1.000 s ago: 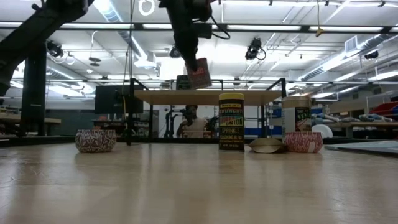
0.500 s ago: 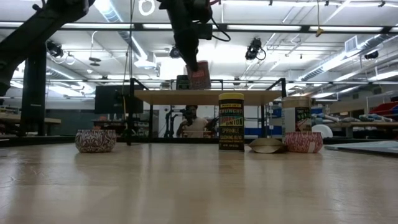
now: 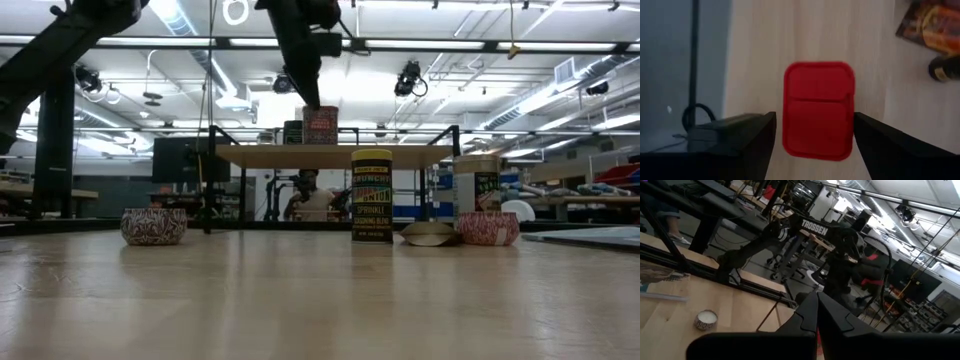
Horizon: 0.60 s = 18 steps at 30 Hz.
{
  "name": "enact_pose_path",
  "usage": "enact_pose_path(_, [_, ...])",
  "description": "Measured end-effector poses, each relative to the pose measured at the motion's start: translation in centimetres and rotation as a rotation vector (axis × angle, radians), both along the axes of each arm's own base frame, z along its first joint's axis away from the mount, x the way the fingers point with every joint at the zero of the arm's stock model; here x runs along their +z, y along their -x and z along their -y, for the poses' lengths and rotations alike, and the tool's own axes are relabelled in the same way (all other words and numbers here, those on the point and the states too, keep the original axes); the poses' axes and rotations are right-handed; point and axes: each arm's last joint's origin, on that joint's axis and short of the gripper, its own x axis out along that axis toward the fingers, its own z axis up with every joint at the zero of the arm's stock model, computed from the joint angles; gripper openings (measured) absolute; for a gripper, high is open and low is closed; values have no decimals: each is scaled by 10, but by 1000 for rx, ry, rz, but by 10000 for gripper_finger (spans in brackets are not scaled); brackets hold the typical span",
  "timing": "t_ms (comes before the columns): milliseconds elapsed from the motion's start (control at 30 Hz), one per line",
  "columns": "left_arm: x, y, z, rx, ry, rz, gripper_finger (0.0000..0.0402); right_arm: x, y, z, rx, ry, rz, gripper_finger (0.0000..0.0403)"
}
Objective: Shelf spices
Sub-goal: Put the red seasoning can on the shelf
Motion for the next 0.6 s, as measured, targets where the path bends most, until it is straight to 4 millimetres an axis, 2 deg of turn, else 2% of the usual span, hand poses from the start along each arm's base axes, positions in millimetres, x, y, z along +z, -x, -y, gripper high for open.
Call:
enact_pose_path(133, [15,5,4,-1,-27,60,268,0,0,0,0,0,0,5])
enact_pose_path(433, [23,14,15,6,2,40,266,0,0,0,0,0,0,6])
enact_pose_path(533, [24,13,18,17,1,43,245,0,0,0,0,0,0,5])
enact_pose_path(600, [25,13,20,17,-2,50,217,0,0,0,0,0,0,4])
